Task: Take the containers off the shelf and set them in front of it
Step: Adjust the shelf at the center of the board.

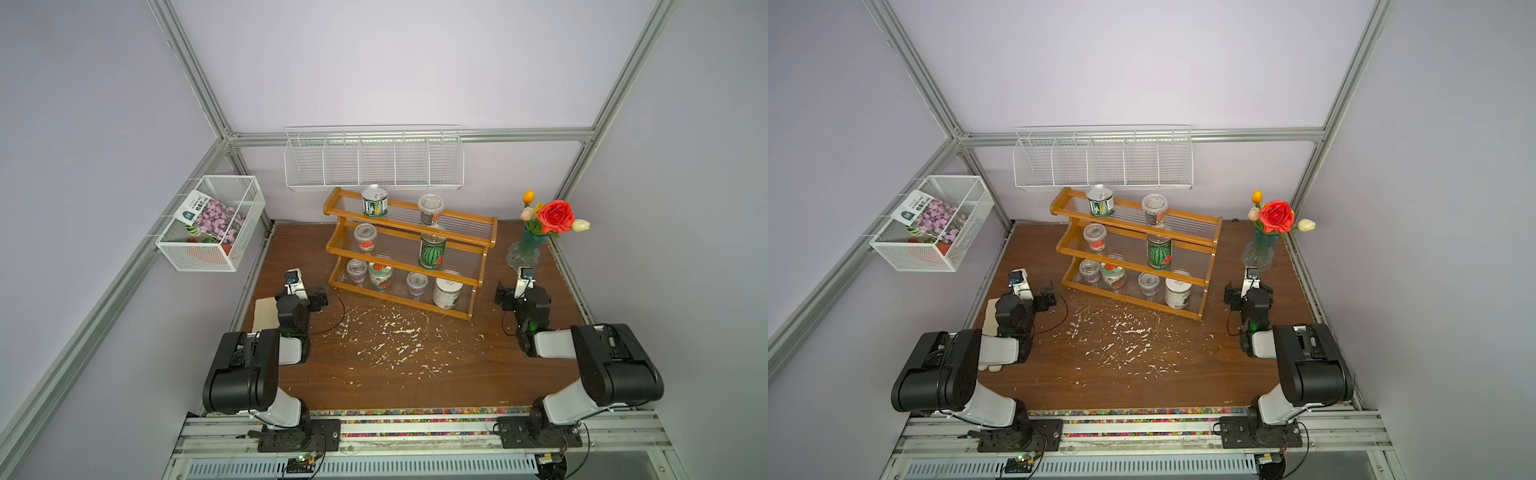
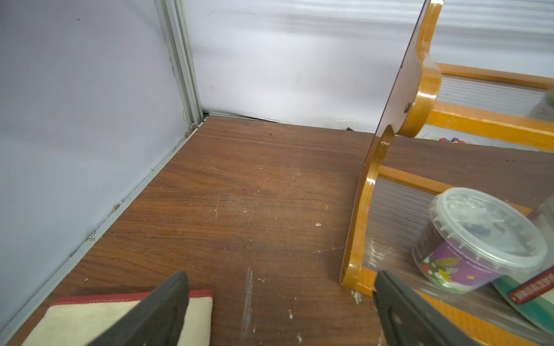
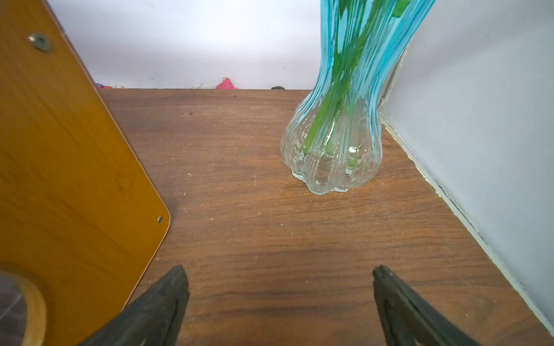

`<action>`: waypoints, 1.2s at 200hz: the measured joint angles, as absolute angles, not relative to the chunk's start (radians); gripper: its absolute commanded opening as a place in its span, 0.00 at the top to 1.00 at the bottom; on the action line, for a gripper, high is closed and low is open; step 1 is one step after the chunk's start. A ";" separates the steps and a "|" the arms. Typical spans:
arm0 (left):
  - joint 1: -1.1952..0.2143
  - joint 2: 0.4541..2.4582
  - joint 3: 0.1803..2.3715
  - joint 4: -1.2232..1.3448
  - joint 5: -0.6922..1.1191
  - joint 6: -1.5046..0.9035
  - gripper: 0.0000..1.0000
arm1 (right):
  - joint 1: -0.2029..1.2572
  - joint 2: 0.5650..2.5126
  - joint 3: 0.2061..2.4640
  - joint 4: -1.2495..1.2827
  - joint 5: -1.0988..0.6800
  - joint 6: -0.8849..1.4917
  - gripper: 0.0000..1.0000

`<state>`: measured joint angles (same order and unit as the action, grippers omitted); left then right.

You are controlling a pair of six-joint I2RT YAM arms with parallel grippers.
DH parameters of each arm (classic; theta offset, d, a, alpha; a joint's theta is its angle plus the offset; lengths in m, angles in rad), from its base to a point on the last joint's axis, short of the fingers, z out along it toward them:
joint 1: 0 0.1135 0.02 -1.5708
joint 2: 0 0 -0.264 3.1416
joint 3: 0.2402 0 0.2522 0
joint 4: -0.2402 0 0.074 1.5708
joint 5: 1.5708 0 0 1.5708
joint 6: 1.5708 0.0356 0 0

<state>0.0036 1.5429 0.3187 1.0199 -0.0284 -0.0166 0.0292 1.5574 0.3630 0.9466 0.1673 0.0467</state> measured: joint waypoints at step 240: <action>0.012 1.066 0.614 0.303 0.251 -0.016 0.01 | 0.033 0.866 0.495 0.218 0.012 0.154 0.03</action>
<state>0.0124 1.0664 0.6136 0.3035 0.2508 -0.0162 0.0334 0.8658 0.4946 0.2176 0.0124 0.1539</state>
